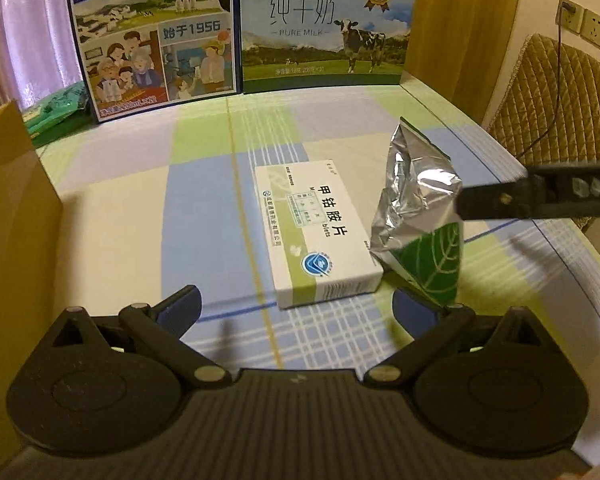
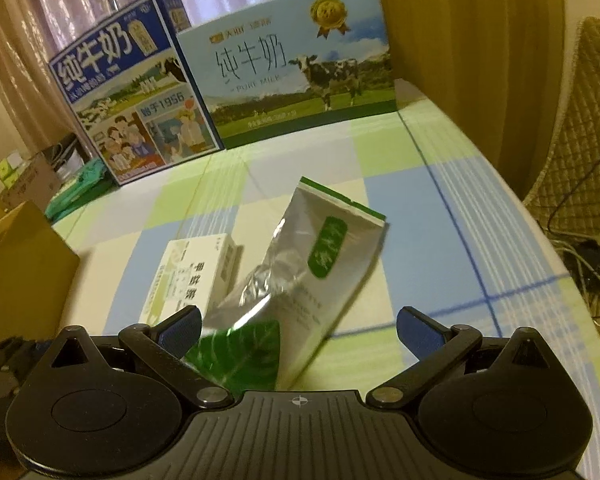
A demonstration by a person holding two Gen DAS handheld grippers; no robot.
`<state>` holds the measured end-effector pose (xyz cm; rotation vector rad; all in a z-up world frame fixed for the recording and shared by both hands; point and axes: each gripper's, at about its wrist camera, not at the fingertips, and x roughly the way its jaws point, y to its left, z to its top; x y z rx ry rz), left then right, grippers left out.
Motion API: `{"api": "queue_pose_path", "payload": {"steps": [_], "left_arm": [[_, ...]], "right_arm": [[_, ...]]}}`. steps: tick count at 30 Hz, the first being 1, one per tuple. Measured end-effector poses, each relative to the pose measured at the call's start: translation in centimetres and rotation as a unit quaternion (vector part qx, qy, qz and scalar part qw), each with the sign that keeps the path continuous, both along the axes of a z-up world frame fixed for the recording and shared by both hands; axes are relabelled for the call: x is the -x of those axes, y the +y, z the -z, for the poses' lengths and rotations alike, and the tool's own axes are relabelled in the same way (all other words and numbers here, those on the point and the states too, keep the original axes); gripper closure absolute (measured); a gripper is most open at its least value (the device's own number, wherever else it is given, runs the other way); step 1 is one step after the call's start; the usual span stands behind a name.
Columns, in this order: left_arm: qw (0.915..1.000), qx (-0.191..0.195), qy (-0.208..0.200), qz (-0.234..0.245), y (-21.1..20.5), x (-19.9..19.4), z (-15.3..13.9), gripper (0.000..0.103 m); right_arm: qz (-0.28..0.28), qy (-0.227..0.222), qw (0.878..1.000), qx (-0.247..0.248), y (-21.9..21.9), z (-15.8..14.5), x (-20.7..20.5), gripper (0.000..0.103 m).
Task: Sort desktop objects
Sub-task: 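Grasp the white medicine box with left tool while right grasps the silver foil bag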
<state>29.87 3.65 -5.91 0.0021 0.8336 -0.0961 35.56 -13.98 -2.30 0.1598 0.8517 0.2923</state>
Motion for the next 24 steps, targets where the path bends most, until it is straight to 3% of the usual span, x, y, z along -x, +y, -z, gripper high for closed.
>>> {"api": "queue_pose_path", "payload": {"steps": [9, 12, 18, 24], "left_arm": [[0.9999, 0.012, -0.001, 0.001, 0.9, -0.4, 1.4, 0.003], [0.9998, 0.017, -0.002, -0.003, 1.2, -0.4, 1.4, 0.003], [0.9995, 0.028, -0.013, 0.005, 0.5, -1.0, 0.8, 0.003], [0.9997, 0.021, -0.011, 0.009, -1.1, -3.1, 0.9, 0.004]], "right_arm": [[-0.004, 0.028, 0.999, 0.026, 0.8, 2.6, -3.3, 0.003], [-0.022, 0.026, 0.999, 0.042, 0.5, 2.3, -3.0, 0.010], [-0.031, 0.001, 0.989, 0.145, -0.6, 1.1, -2.2, 0.015], [-0.045, -0.012, 0.994, 0.101, -2.8, 0.3, -1.4, 0.015]]}}
